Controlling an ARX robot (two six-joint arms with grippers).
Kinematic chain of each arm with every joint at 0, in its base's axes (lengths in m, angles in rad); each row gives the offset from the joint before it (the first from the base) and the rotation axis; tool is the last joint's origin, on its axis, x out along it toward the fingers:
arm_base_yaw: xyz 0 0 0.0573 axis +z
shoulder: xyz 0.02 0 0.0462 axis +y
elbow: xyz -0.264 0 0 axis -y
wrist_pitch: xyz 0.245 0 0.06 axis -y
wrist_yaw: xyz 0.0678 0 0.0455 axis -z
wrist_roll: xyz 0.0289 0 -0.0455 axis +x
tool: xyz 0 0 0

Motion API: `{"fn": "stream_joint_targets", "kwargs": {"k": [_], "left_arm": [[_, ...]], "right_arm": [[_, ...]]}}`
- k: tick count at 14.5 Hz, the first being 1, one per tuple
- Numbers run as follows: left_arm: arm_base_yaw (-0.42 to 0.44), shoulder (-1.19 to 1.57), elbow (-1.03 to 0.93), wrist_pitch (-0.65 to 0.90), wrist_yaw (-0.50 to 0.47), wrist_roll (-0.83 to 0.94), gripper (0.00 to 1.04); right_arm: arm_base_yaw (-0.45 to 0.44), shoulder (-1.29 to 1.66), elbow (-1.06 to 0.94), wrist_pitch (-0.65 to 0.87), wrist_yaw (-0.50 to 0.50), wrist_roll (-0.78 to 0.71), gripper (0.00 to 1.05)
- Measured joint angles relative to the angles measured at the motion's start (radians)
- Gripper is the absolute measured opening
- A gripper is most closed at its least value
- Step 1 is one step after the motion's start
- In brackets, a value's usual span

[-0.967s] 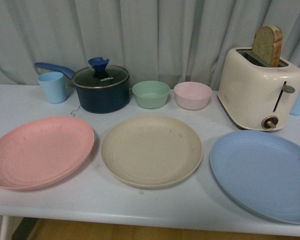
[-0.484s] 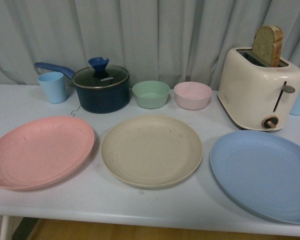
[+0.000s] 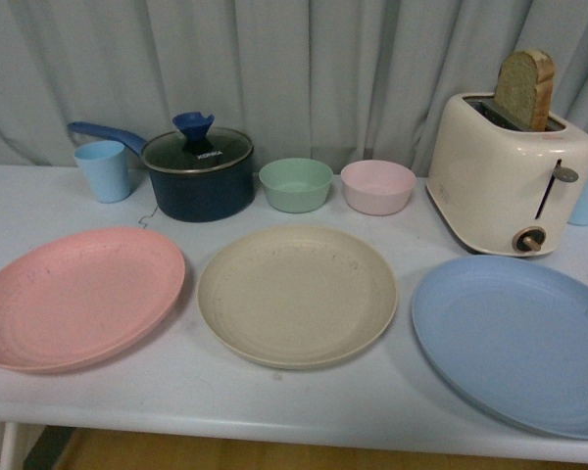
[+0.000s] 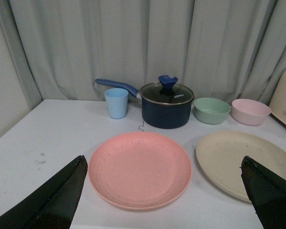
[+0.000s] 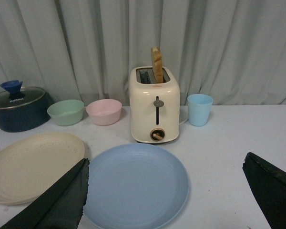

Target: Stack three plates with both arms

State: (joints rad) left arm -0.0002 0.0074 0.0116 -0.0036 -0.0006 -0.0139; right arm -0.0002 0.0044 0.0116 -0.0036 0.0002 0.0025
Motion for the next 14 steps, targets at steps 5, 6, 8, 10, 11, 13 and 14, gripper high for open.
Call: {"fn": "stream_joint_targets", "kwargs": {"k": [5,6,8,10,11,13,14], "left_arm": [[0.0,0.0,0.0,0.0,0.0,0.0,0.98],[0.0,0.0,0.0,0.0,0.0,0.0,0.98],[0.0,0.0,0.0,0.0,0.0,0.0,0.98],[0.0,0.0,0.0,0.0,0.0,0.0,0.98],[0.0,0.0,0.0,0.0,0.0,0.0,0.98],[0.0,0.0,0.0,0.0,0.0,0.0,0.98],[0.0,0.0,0.0,0.0,0.0,0.0,0.98]], "right_arm": [[0.0,0.0,0.0,0.0,0.0,0.0,0.98],[0.0,0.0,0.0,0.0,0.0,0.0,0.98],[0.0,0.0,0.0,0.0,0.0,0.0,0.98],[0.0,0.0,0.0,0.0,0.0,0.0,0.98],[0.0,0.0,0.0,0.0,0.0,0.0,0.98],[0.0,0.0,0.0,0.0,0.0,0.0,0.98],[0.0,0.0,0.0,0.0,0.0,0.0,0.98]]}}
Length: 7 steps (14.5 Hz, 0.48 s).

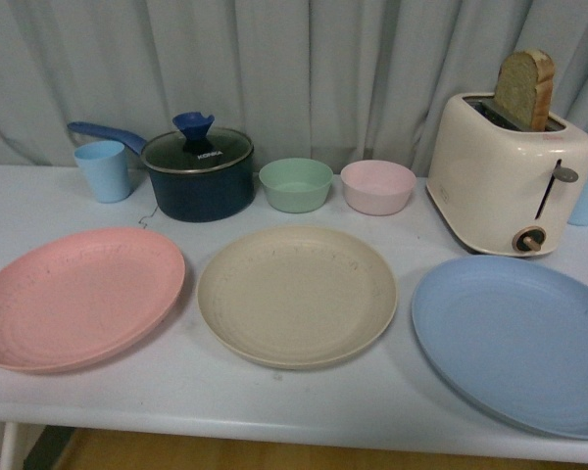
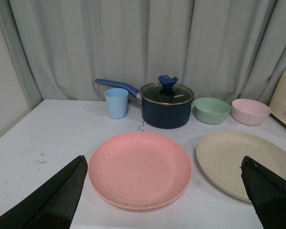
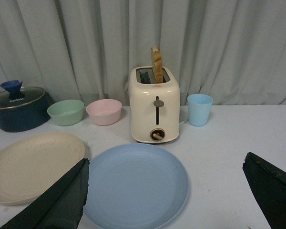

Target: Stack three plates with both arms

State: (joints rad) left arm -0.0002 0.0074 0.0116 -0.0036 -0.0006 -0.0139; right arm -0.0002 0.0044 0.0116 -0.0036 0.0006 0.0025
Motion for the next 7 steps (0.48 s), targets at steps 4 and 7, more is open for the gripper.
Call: {"fn": "stream_joint_targets", "kwargs": {"k": [4,7], "left_arm": [[0.0,0.0,0.0,0.0,0.0,0.0,0.98],[0.0,0.0,0.0,0.0,0.0,0.0,0.98]], "right_arm": [[0.0,0.0,0.0,0.0,0.0,0.0,0.98],[0.0,0.0,0.0,0.0,0.0,0.0,0.98]]}}
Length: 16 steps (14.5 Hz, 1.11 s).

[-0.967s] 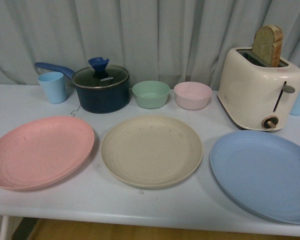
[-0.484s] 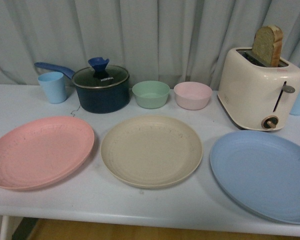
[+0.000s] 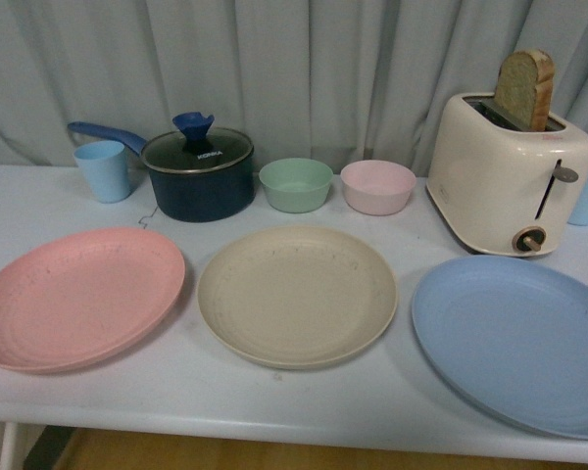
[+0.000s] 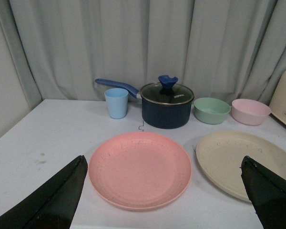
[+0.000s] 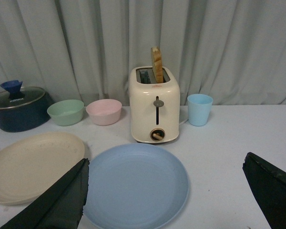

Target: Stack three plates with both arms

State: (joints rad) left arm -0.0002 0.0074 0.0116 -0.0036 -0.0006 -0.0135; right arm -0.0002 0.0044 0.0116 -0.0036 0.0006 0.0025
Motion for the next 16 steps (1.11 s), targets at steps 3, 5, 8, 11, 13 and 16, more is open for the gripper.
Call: {"fn": "stream_joint_targets", "kwargs": {"k": [3,5,8,11,13,16], "left_arm": [[0.0,0.0,0.0,0.0,0.0,0.0,0.98],[0.0,0.0,0.0,0.0,0.0,0.0,0.98],[0.0,0.0,0.0,0.0,0.0,0.0,0.98],[0.0,0.0,0.0,0.0,0.0,0.0,0.98],[0.0,0.0,0.0,0.0,0.0,0.0,0.98],[0.0,0.0,0.0,0.0,0.0,0.0,0.98]], "right_arm": [[0.0,0.0,0.0,0.0,0.0,0.0,0.98],[0.0,0.0,0.0,0.0,0.0,0.0,0.98],[0.0,0.0,0.0,0.0,0.0,0.0,0.98],[0.0,0.0,0.0,0.0,0.0,0.0,0.98],[0.0,0.0,0.0,0.0,0.0,0.0,0.98],[0.0,0.0,0.0,0.0,0.0,0.0,0.98]]}}
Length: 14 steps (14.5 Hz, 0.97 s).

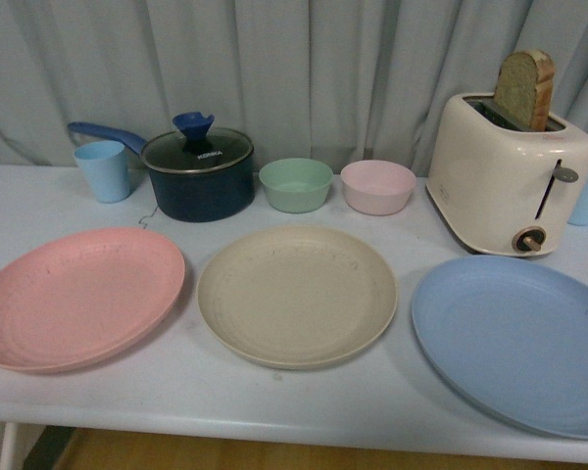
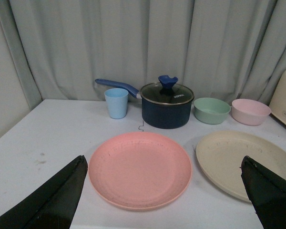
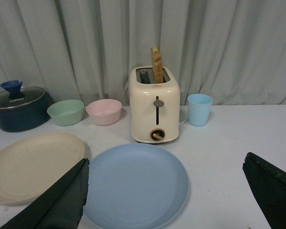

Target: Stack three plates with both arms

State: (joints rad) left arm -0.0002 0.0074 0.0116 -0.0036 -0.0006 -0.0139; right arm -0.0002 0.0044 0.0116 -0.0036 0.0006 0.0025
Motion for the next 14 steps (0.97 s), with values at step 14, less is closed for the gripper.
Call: {"fn": "stream_joint_targets", "kwargs": {"k": [14], "left_arm": [[0.014,0.92,0.497,0.158,0.005,-0.172,0.98]], "right_arm": [[0.0,0.0,0.0,0.0,-0.001,0.0,0.98]]}}
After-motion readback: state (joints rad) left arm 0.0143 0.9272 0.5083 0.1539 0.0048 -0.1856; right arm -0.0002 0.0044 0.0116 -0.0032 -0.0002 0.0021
